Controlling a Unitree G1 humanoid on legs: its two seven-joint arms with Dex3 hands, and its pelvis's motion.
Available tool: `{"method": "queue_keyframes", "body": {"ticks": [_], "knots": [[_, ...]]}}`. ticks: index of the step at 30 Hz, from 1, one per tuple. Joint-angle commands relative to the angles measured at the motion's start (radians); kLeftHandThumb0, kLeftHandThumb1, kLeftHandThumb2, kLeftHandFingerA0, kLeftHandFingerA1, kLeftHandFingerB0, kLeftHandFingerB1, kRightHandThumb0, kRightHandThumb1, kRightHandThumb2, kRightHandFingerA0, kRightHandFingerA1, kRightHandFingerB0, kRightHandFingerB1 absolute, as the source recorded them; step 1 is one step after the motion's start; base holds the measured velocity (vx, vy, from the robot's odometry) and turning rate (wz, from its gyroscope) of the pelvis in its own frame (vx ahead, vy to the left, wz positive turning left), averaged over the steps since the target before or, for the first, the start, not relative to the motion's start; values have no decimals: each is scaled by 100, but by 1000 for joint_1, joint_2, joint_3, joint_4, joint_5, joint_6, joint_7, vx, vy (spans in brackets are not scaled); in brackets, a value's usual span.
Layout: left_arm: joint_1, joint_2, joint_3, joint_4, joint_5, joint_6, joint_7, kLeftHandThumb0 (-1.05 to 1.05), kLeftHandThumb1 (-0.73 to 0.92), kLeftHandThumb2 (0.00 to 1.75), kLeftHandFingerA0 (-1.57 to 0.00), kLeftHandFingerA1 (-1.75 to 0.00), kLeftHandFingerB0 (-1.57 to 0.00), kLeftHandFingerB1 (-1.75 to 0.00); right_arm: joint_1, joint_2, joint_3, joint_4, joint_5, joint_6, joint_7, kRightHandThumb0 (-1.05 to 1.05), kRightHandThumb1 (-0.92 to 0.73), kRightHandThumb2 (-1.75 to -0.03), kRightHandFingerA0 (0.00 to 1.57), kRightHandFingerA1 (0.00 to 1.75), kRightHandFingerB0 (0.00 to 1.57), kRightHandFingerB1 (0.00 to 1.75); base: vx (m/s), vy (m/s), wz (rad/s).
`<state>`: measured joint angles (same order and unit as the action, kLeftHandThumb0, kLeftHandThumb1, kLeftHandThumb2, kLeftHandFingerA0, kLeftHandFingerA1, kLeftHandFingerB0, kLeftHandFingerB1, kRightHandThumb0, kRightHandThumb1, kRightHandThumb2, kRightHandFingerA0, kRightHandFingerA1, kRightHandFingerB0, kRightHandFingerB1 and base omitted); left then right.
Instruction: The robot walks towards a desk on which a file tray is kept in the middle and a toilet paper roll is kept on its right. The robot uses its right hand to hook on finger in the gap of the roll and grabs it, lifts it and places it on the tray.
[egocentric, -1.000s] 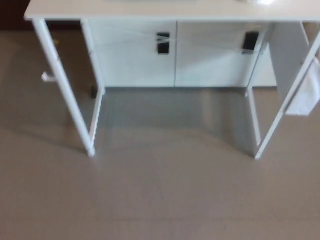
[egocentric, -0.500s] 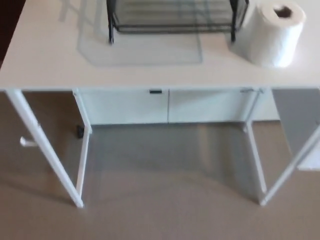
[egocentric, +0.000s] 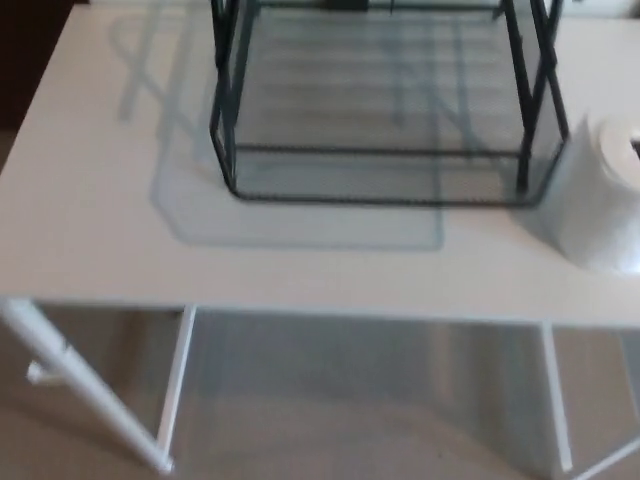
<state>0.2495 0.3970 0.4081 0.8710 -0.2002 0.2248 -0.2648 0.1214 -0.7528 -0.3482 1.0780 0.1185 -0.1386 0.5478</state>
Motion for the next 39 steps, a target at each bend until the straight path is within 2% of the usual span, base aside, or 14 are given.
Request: {"method": "queue_keyframes", "body": {"ticks": [1,5,8,9,10,16,21,22,23,25,26,31,36,39], "knots": [[-2,18,18,-19,-19,-3,0,-72,87,66,-44,-75,-25,-35,4,-14,4,-9,0,-12,-4,-46,-46,-62,5,44,7,26,452,227,-66],[-24,23,17,27,-12,-20,3,-75,72,104,-54,-88,-19,-48,8,-17,14,-4,-11,-29,-14,-45,-42,-72,6,50,0,34,302,146,-9],[-10,19,21,13,-21,-30,-9,-72,88,66,-36,-71,-23,-34,-7,-19,10,13,-4,-37,-9,-46,-48,-60,6,43,6,29,96,44,4],[-1,16,20,-5,-20,-25,-5,-74,72,105,-45,-76,-18,-48,-8,-22,8,13,-1,-31,-5,-44,-46,-61,5,42,6,29,107,-25,9],[3,17,18,-12,-18,-17,-2,-72,89,67,-41,-67,-23,-34,-9,-27,9,11,-1,-18,2,-47,-44,-64,4,41,5,27,115,-53,8],[-19,19,30,38,-27,-33,0,-73,71,104,-42,-71,-18,-49,10,-17,-12,-3,16,-35,-12,-40,-44,-60,4,34,6,35,59,-159,-3],[-24,32,18,35,-14,-28,2,-73,87,66,-48,-93,-23,-36,-14,-27,14,5,-15,60,-81,-52,-44,-63,3,39,8,32,-32,-178,1],[-45,50,15,80,-11,-52,-24,-73,71,104,-26,-59,-12,-46,1,-35,-37,-14,47,94,-32,-43,-45,-70,0,34,3,21,14,3,-8],[-47,56,17,83,-17,-57,-42,-74,89,67,-28,-51,-16,-34,11,-37,-101,-30,109,131,-16,-51,-43,-66,0,34,2,14,0,0,0],[-59,63,13,107,-6,-84,-29,-75,71,102,-28,-56,-16,-47,22,-48,-172,-77,158,196,-1,-82,-41,-79,0,29,0,0,8,51,-3],[-60,67,17,112,-7,-91,-27,-76,88,67,-36,-51,-20,-35,-1,-50,-205,-60,164,190,-45,-64,-33,-77,1,46,0,16,15,124,-13],[-70,68,32,100,-27,-81,-41,-76,70,101,-24,-55,-15,-47,-38,-76,-292,-122,174,250,-102,-44,-46,-74,8,54,4,15,20,216,-1],[-117,76,27,166,-18,-105,-32,-75,88,66,-31,-49,-19,-34,-82,-115,-294,-135,136,218,-131,-42,-59,-57,20,53,0,15,17,141,6],[-123,81,31,166,-26,-112,-57,-76,70,105,-34,-61,-15,-47,-193,-132,-370,-159,220,226,-89,-44,-35,-75,27,66,0,23,0,0,0]]}}
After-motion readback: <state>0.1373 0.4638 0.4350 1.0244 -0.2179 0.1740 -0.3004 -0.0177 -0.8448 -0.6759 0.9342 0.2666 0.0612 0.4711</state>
